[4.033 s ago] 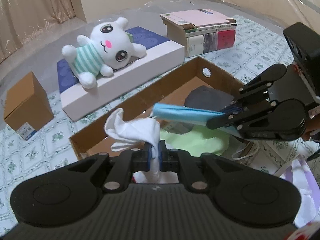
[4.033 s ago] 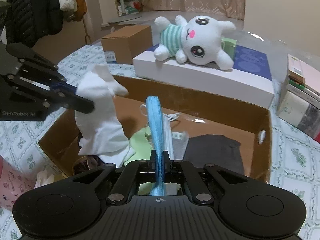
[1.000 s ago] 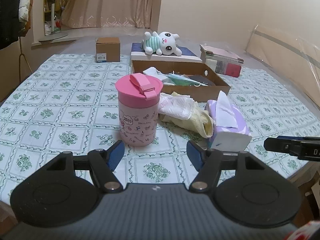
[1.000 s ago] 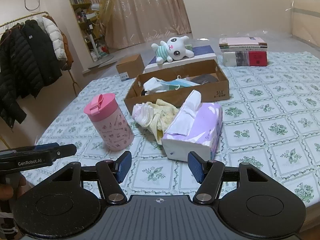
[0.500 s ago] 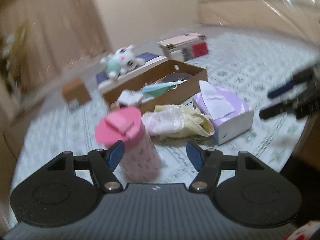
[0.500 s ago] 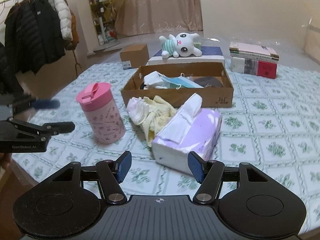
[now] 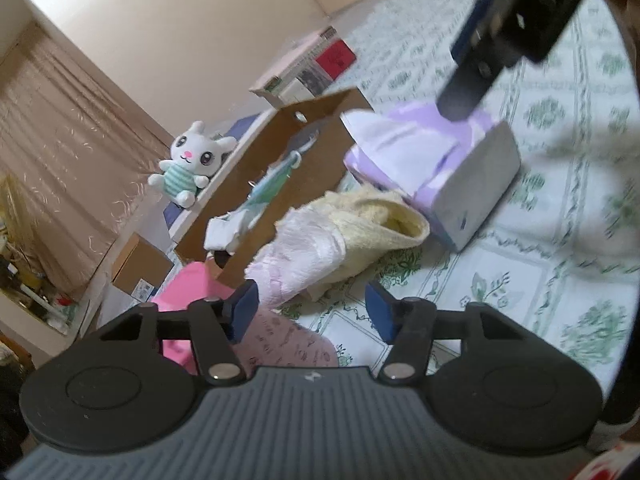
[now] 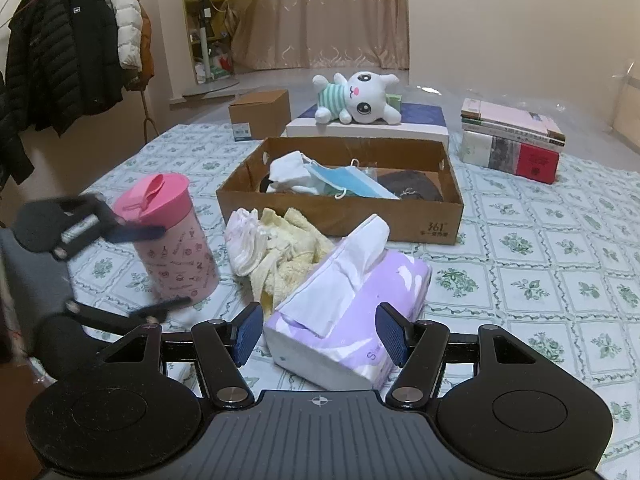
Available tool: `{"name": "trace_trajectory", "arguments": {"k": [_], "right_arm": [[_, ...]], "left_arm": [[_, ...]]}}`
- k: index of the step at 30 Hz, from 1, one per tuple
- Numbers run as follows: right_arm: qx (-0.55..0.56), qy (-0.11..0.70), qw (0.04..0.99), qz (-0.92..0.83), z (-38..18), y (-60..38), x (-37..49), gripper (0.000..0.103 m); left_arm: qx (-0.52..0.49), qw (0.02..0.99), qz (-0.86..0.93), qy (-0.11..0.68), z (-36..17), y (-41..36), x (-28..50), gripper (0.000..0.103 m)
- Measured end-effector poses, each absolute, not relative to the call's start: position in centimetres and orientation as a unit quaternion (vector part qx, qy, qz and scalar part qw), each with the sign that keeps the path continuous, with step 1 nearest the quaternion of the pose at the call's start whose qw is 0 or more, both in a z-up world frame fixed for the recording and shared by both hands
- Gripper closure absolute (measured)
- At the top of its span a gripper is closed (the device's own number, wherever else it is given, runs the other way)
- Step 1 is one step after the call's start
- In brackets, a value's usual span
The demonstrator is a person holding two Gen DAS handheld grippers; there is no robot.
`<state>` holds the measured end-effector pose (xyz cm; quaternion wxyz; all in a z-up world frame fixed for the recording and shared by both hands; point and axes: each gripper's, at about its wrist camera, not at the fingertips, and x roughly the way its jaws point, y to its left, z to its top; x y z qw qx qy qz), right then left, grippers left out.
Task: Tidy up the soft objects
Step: 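Move both tools back toward the pink cup and the remaining cloths, then grasp the white cloth beside the pink cup with the left tool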
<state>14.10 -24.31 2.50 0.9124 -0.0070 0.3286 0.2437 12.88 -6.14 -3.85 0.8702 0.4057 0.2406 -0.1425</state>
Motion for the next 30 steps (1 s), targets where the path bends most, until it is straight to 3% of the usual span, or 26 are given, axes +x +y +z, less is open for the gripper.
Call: {"name": "trace_trajectory", "arguments": {"k": [13, 19, 21, 30], "right_arm": [[0.008, 0.332, 0.914, 0.235, 1.0, -24.9, 16.1, 0.041], [0.014, 0.335, 0.913, 0.232, 0.6, -25.2, 16.2, 0.041], [0.016, 0.336, 0.913, 0.23, 0.5, -25.3, 16.2, 0.041], [0.02, 0.329, 0.916, 0.23, 1.4, -25.2, 14.9, 0.041]], "left_arm": [[0.495, 0.834, -0.113, 0.217, -8.0, -9.3, 17.2, 0.062], [0.51, 0.827, -0.112, 0.208, -8.5, -9.5, 18.0, 0.079], [0.508, 0.828, -0.11, 0.21, -8.4, -9.4, 18.0, 0.088], [0.411, 0.875, -0.12, 0.226, -4.8, -7.7, 15.8, 0.093]]}}
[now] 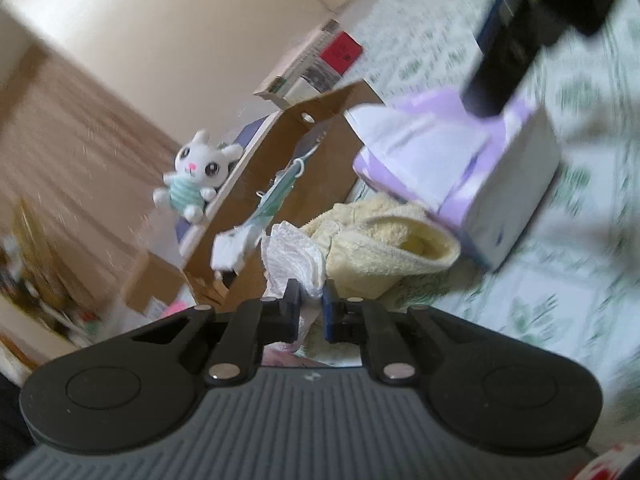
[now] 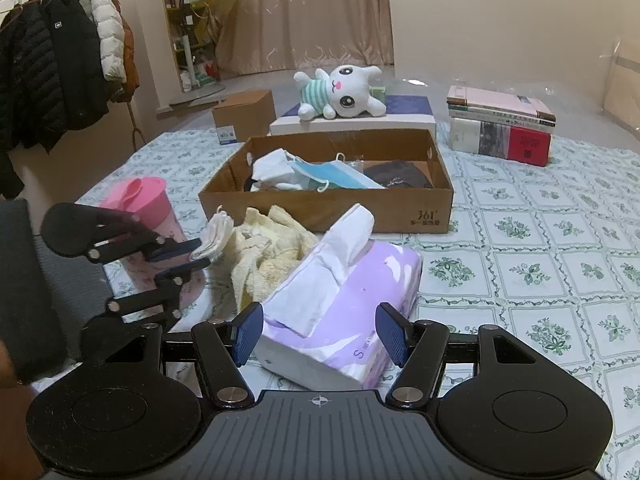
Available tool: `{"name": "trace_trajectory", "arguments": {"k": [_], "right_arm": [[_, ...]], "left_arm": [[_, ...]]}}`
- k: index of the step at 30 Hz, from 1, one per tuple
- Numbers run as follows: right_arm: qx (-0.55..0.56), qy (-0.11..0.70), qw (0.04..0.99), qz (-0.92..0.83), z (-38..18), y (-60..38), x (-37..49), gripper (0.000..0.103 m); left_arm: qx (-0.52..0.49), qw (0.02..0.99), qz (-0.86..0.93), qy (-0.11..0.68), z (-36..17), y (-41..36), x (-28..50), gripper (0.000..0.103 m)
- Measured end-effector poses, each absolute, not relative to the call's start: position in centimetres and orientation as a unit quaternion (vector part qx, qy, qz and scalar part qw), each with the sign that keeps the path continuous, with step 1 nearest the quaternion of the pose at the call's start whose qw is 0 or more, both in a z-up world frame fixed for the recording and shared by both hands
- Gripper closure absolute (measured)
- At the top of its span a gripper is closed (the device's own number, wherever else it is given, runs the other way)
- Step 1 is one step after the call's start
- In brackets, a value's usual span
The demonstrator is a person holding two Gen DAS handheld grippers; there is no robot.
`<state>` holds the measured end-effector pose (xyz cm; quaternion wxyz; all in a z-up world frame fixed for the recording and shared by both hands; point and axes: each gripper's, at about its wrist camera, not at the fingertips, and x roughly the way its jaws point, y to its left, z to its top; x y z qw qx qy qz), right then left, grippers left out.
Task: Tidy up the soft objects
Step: 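Grasp the white cloth beside the pink cup with the left tool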
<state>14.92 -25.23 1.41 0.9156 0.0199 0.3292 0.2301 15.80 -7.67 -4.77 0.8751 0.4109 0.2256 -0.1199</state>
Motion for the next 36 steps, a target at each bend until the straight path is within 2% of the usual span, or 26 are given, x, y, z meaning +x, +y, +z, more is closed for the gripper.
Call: {"name": "trace_trajectory", "arguments": {"k": [10, 19, 29, 32, 33, 35, 36], "right_arm": [[0.015, 0.322, 0.917, 0.236, 2.6, -24.4, 12.8, 0.041], [-0.009, 0.322, 0.911, 0.257, 2.8, -22.4, 12.8, 0.041], [-0.141, 0.328, 0.884, 0.302, 1.5, -16.2, 17.0, 0.041], [-0.148, 0.342, 0.871, 0.321, 0.7, -14.9, 19.6, 0.041], [-0.153, 0.348, 0.867, 0.322, 0.4, -14.6, 20.4, 0.039], [-0.168, 0.357, 0.86, 0.324, -0.1, -13.8, 22.1, 0.025], [-0.18, 0.359, 0.856, 0.325, -0.3, -13.4, 22.9, 0.024]], "left_arm": [[0.203, 0.938, -0.106, 0.26, -0.6, -3.6, 10.8, 0.094], [0.0, 0.955, -0.057, 0.291, -0.3, 2.8, 7.0, 0.095], [-0.047, 0.954, -0.046, 0.292, -0.6, 5.5, 6.5, 0.095], [-0.052, 0.954, -0.052, 0.292, -0.7, 5.7, 6.8, 0.095], [-0.053, 0.954, -0.053, 0.292, -0.7, 5.7, 6.8, 0.095], [-0.055, 0.953, -0.057, 0.292, -0.7, 5.9, 7.0, 0.095], [-0.055, 0.953, -0.058, 0.292, -0.7, 6.0, 7.1, 0.095]]}}
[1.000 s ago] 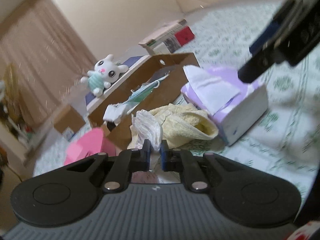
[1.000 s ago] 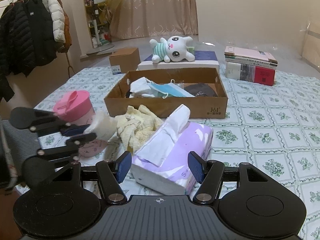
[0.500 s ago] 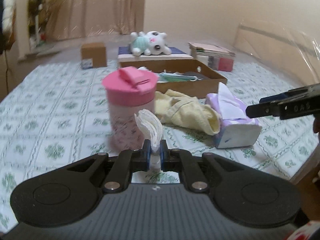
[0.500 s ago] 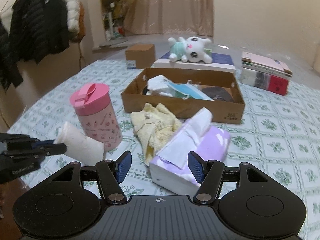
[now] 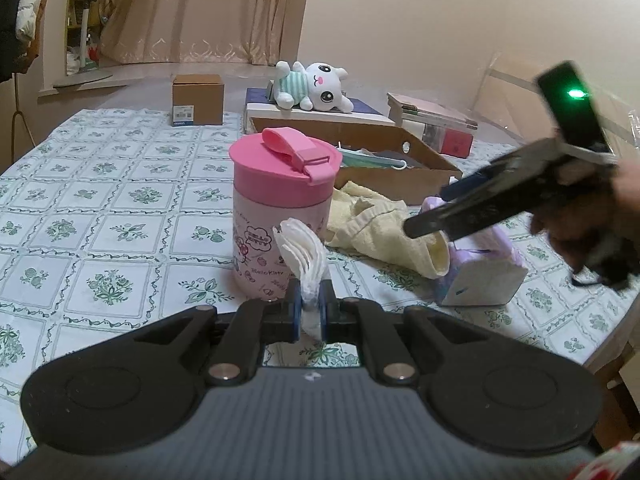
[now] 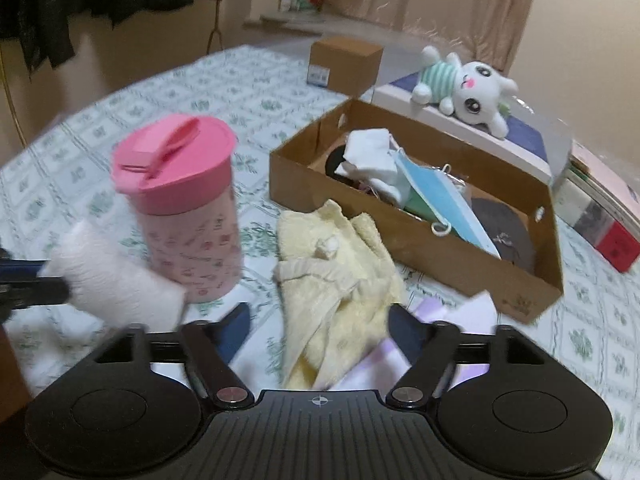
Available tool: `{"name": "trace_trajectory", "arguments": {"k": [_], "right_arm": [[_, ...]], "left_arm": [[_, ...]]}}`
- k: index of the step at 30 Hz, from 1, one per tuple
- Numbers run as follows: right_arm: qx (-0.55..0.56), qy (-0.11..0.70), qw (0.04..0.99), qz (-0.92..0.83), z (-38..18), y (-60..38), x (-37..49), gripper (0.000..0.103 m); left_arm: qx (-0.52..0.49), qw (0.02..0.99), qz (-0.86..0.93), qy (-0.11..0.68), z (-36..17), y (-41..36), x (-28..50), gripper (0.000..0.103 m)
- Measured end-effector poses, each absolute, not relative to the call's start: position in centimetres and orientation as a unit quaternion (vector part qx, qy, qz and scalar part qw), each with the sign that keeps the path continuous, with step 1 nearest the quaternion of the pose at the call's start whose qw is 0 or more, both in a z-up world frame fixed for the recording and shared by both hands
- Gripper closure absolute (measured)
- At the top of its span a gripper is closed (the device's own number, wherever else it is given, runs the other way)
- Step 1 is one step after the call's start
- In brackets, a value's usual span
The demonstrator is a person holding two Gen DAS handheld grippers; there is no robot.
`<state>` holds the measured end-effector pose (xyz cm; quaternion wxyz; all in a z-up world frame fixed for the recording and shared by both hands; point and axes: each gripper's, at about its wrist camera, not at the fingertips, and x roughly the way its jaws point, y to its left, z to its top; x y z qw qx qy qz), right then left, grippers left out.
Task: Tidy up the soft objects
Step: 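Grasp the white cloth beside the pink cup with the left tool, then grasp the yellow towel with the right tool while the left tool holds the white cloth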
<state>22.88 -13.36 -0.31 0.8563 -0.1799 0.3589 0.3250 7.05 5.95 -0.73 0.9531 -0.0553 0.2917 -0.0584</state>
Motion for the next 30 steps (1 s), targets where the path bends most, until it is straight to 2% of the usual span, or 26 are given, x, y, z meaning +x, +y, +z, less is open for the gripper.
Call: {"name": "trace_trajectory", "arguments": {"k": [8, 18, 21, 23, 25, 30], "right_arm": [[-0.301, 0.393, 0.791, 0.359, -2.5, -9.7, 28.2, 0.021], [-0.307, 0.476, 0.739, 0.364, -6.3, -7.7, 32.7, 0.022], [-0.293, 0.483, 0.74, 0.365, -6.5, -7.7, 32.6, 0.038], [-0.287, 0.481, 0.744, 0.363, -6.1, -7.7, 32.4, 0.064], [-0.297, 0.47, 0.75, 0.358, -5.6, -7.5, 31.5, 0.077], [-0.248, 0.463, 0.769, 0.364, -4.0, -8.6, 29.1, 0.082]], "left_arm": [[-0.065, 0.952, -0.071, 0.291, -0.7, 6.6, 8.0, 0.096], [-0.077, 0.95, -0.077, 0.293, -0.7, 7.4, 8.5, 0.095], [-0.079, 0.949, -0.079, 0.294, -0.7, 7.5, 8.5, 0.095], [-0.079, 0.949, -0.08, 0.294, -0.8, 7.5, 8.4, 0.095], [-0.081, 0.949, -0.081, 0.295, -0.7, 7.5, 8.5, 0.096], [-0.074, 0.948, -0.081, 0.299, -0.3, 7.2, 8.2, 0.096]]}}
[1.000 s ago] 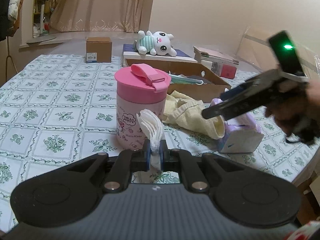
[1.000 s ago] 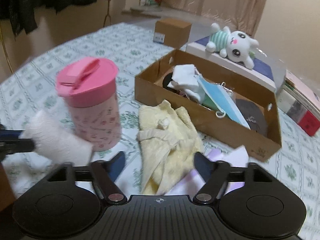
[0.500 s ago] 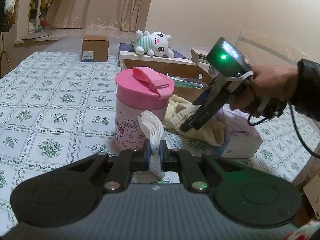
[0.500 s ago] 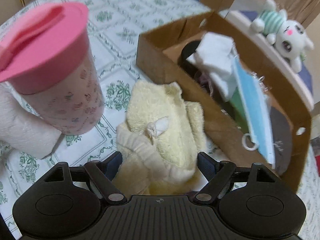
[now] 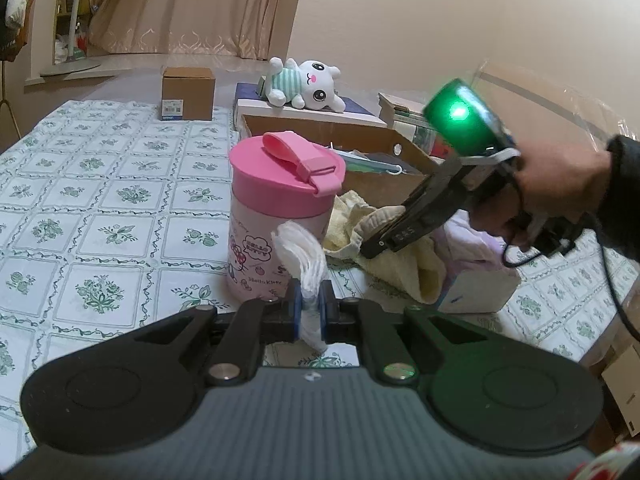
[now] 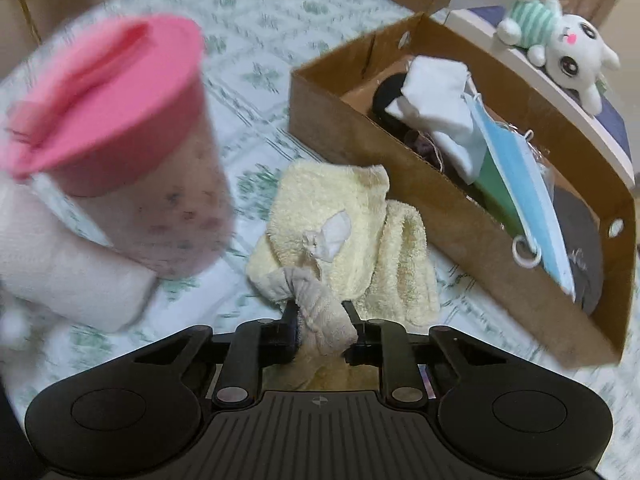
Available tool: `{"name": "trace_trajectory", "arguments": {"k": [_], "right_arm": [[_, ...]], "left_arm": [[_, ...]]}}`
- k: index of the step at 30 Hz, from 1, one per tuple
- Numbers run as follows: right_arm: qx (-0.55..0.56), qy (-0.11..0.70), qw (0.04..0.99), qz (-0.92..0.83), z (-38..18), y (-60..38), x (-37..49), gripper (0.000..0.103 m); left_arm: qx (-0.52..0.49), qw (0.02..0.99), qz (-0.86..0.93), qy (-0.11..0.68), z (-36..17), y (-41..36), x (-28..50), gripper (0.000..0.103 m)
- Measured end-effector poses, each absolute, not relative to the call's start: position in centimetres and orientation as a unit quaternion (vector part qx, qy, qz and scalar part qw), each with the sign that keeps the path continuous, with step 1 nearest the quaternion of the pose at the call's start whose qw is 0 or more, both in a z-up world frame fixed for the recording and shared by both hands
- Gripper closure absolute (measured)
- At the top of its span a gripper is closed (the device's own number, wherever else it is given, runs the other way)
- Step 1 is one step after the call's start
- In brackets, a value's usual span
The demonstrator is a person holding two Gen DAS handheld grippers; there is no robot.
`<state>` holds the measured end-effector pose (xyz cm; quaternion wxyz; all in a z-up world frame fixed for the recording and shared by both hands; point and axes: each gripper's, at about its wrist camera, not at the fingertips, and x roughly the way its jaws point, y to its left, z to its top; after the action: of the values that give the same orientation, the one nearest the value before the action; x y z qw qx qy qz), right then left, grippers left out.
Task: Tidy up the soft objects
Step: 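Grasp the yellow towel with the right tool while the left tool holds the white cloth, then carry the yellow towel toward the box with the right tool while the left tool carries the white cloth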
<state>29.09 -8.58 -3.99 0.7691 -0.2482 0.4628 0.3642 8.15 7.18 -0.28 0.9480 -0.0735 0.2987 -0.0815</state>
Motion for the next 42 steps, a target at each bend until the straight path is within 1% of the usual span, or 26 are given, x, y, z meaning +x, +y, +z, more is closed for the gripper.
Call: {"name": "trace_trajectory", "arguments": {"k": [9, 17, 24, 33, 42], "right_arm": [[-0.067, 0.441, 0.827, 0.343, -1.1, -13.3, 21.8, 0.084], [0.038, 0.409, 0.858, 0.308, 0.6, -18.0, 15.5, 0.084], [0.072, 0.389, 0.87, 0.293, 2.1, -21.0, 11.9, 0.084], [0.106, 0.345, 0.893, 0.268, 5.0, -26.0, 9.6, 0.084], [0.092, 0.315, 0.916, 0.233, 7.9, -30.1, 9.1, 0.084]], "left_arm": [[-0.071, 0.951, -0.074, 0.291, 0.9, 6.9, 6.7, 0.096], [-0.06, 0.955, -0.082, 0.28, 2.6, 5.7, 5.4, 0.096], [-0.05, 0.956, -0.1, 0.271, 3.6, 3.8, 5.0, 0.096], [-0.037, 0.959, -0.115, 0.258, 5.0, 2.0, 5.5, 0.096], [-0.013, 0.96, -0.136, 0.243, 6.5, 0.2, 6.7, 0.096]]}}
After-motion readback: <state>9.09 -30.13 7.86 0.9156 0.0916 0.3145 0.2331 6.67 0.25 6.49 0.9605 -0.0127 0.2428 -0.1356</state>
